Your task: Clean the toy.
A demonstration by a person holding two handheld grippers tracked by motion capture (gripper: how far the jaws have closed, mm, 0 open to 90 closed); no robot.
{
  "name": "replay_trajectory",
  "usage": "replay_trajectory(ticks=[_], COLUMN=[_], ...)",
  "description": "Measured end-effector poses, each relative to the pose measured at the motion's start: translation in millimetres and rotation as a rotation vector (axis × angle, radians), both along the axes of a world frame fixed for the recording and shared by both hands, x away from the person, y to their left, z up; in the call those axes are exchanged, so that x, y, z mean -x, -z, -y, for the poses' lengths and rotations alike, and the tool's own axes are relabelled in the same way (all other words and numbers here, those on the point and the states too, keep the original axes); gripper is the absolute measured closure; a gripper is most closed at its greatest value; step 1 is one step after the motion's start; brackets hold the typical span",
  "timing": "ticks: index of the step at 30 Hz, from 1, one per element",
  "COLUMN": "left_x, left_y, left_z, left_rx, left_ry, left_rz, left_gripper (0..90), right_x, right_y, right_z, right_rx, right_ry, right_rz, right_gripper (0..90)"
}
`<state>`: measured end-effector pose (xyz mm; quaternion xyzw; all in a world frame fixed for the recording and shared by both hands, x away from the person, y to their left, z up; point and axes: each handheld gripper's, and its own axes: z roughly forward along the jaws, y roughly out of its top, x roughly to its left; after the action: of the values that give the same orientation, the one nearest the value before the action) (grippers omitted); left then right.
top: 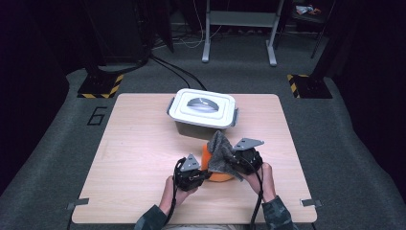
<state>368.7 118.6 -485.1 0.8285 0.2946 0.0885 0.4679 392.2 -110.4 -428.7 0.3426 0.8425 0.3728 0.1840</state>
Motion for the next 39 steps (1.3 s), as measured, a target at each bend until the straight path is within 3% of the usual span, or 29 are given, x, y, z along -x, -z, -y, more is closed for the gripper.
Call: replay_trajectory(ticks=[4, 7, 16, 27, 33, 36, 39], left_x=[-3.1, -5.2, -7.8, -8.9, -11.4, -11.3, -12.2], left_y=[3.9, 6.1, 9.5, 9.5, 10.8, 10.1, 11.4], left_z=[-1.2, -2.8, -4.2, -5.2, -8.1, -8.2, -8.8], left_rx=[0.009, 0.016, 0.028, 0.019, 0.021, 0.01, 0.011], left_ry=[-0.005, -0.011, -0.02, -0.014, -0.012, -0.011, -0.001], left_rz=[-0.018, -0.034, -0.04, -0.036, -0.039, -0.034, -0.042], left_gripper=[84.3, 84.3, 84.2, 84.2, 84.1, 84.0, 83.8], right_x=[-1.8, -2.6, -4.3, -8.0, -12.9, -11.9, -7.7], right_y=[5.4, 7.8, 17.8, 37.9, 54.9, 54.3, 42.0], right_z=[2.2, 6.5, 26.3, 48.1, 56.6, 58.7, 61.1], right_rx=[0.019, 0.002, 0.013, 0.009, 0.039, 0.026, 0.014], right_ry=[-0.001, 0.002, 0.04, 0.109, 0.156, 0.161, 0.169], right_rz=[-0.009, -0.027, -0.054, -0.132, -0.178, -0.172, -0.126], right_gripper=[73.9, 74.0, 74.1, 74.2, 74.1, 74.2, 74.3])
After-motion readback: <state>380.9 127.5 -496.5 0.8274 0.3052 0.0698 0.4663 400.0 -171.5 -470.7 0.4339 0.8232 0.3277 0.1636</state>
